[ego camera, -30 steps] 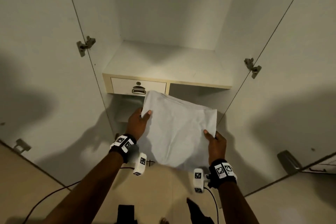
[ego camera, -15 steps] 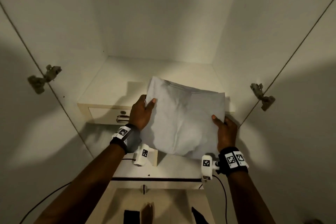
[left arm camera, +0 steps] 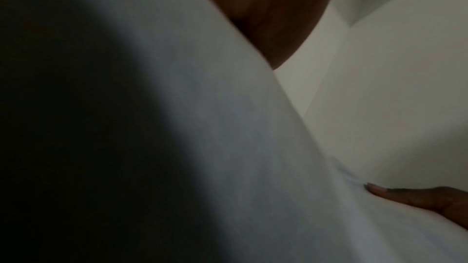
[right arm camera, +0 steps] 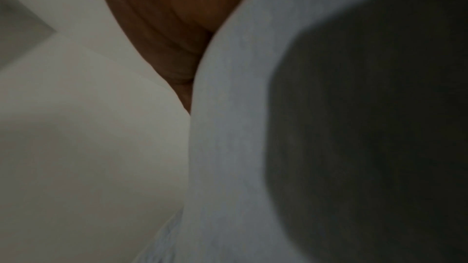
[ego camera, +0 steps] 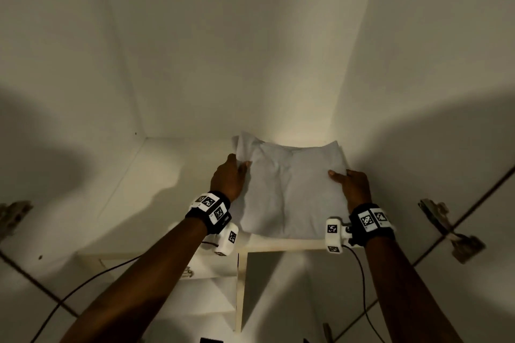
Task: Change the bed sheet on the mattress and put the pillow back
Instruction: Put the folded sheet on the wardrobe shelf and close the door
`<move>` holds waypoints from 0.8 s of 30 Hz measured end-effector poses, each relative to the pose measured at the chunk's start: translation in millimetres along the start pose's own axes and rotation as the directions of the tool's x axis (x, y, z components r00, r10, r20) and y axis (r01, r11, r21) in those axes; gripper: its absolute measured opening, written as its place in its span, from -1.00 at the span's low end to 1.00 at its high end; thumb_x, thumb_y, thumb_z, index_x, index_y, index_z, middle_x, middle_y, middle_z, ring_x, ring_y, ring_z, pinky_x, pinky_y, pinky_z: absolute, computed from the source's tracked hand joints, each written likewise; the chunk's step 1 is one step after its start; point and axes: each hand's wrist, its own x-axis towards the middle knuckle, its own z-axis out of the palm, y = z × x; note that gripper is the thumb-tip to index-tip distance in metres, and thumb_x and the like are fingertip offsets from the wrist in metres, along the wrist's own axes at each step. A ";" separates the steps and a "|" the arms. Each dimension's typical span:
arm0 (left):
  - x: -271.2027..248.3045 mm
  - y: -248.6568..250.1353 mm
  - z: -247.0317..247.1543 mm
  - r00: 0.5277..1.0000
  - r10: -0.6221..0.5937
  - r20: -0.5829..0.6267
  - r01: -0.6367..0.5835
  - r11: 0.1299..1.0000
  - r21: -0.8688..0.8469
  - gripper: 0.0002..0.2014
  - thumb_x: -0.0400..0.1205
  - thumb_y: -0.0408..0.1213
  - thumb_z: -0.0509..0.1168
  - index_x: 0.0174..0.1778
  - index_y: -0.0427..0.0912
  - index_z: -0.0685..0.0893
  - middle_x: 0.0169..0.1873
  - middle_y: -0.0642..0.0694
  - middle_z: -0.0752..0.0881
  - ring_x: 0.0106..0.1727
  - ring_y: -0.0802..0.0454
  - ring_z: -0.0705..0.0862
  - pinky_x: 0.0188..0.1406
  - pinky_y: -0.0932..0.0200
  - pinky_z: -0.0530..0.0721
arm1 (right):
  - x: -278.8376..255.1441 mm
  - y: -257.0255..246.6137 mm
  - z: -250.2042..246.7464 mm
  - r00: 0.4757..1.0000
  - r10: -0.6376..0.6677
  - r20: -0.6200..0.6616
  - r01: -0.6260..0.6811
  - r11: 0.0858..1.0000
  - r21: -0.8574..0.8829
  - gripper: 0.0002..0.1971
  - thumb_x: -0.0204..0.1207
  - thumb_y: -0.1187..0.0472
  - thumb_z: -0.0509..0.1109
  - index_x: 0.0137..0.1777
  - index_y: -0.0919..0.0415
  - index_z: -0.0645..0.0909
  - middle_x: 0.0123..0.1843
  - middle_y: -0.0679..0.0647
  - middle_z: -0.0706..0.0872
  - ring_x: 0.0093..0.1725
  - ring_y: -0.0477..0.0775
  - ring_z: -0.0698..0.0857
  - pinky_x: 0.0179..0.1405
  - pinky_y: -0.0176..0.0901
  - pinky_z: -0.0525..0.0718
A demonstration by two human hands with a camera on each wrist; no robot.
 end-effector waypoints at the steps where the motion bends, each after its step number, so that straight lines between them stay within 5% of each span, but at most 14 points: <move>1: 8.1 -0.2 4.0 1.000 -0.023 0.021 0.023 1.000 0.017 -0.54 0.78 0.13 0.16 0.22 -0.28 0.49 0.05 -0.32 0.73 0.04 -0.35 0.72 -0.13 -0.02 0.58 | 11.5 -0.1 2.1 1.000 0.005 0.001 -0.005 0.999 -0.040 -0.90 0.44 0.23 0.63 -0.14 0.24 0.79 -0.01 0.35 0.83 -0.12 0.29 0.80 0.04 0.19 0.81; 3: 16.9 -2.0 10.4 0.994 -0.079 0.078 0.072 0.993 0.094 -0.46 0.78 0.14 0.16 0.36 -0.33 0.45 0.17 -0.35 0.71 0.15 -0.36 0.71 0.01 -0.07 0.62 | 30.1 6.9 2.1 1.000 0.031 0.003 -0.029 0.974 -0.224 -0.79 0.47 0.13 0.62 -0.09 0.30 0.80 0.01 0.32 0.83 -0.05 0.32 0.80 0.10 0.22 0.79; 5: 20.3 -6.9 15.2 0.983 -0.122 0.140 0.084 0.965 0.249 -0.36 0.77 0.12 0.17 0.53 -0.39 0.33 0.26 -0.36 0.69 0.22 -0.36 0.70 0.12 -0.09 0.63 | 35.4 17.1 0.7 0.996 0.093 0.012 -0.074 0.858 -0.508 -0.60 0.53 0.03 0.55 0.14 0.40 0.72 0.12 0.30 0.78 0.09 0.33 0.76 0.06 0.04 0.71; 8: 9.3 -20.6 21.0 0.976 -0.094 0.199 -0.012 0.881 0.473 -0.20 0.77 0.12 0.17 0.73 -0.36 0.06 0.34 -0.34 0.64 0.27 -0.31 0.69 0.18 -0.08 0.64 | 16.6 33.5 0.7 0.997 0.074 -0.014 -0.062 0.707 -0.705 -0.49 0.59 -0.03 0.46 0.35 0.35 0.56 0.31 0.33 0.65 0.26 0.35 0.66 0.13 0.04 0.63; 13: -36.3 -32.5 43.8 0.976 -0.031 0.216 -0.105 0.798 0.593 -0.37 0.78 0.17 0.07 0.70 -0.11 0.29 0.36 -0.32 0.54 0.26 -0.28 0.64 0.15 -0.04 0.63 | -31.2 55.0 13.8 0.993 -0.121 -0.014 0.055 0.546 -0.836 -0.41 0.69 -0.09 0.27 0.58 0.26 0.34 0.42 0.35 0.50 0.38 0.40 0.53 0.30 0.22 0.55; 17: -43.5 -25.1 44.0 0.961 -0.109 0.253 -0.060 0.814 0.578 -0.37 0.77 0.21 0.07 0.68 -0.08 0.33 0.39 -0.34 0.53 0.28 -0.28 0.65 0.24 -0.04 0.63 | -28.1 57.7 17.9 0.995 -0.093 0.018 0.060 0.461 -0.886 -0.42 0.74 -0.11 0.17 0.67 0.16 0.25 0.41 0.34 0.48 0.33 0.40 0.56 0.23 0.23 0.58; 21: -44.4 -17.7 29.8 0.934 -0.143 0.328 -0.064 0.835 0.547 -0.18 0.65 0.43 0.10 0.72 -0.04 0.28 0.45 -0.35 0.50 0.36 -0.28 0.60 0.28 -0.04 0.62 | -6.1 55.1 11.1 0.993 -0.079 0.090 0.116 0.435 -0.893 -0.52 0.77 -0.07 0.14 0.61 0.13 0.38 0.41 0.38 0.46 0.23 0.45 0.65 0.17 0.17 0.61; 24: -47.4 -16.0 20.3 0.870 -0.186 0.457 -0.035 0.900 0.434 0.00 0.55 0.50 0.19 0.79 0.00 0.09 0.59 -0.30 0.45 0.39 -0.25 0.62 0.10 0.02 0.69 | 5.0 55.1 10.1 0.990 -0.060 0.128 0.142 0.442 -0.886 -0.53 0.79 -0.05 0.13 0.62 0.11 0.38 0.45 0.39 0.43 0.26 0.47 0.64 0.23 0.17 0.60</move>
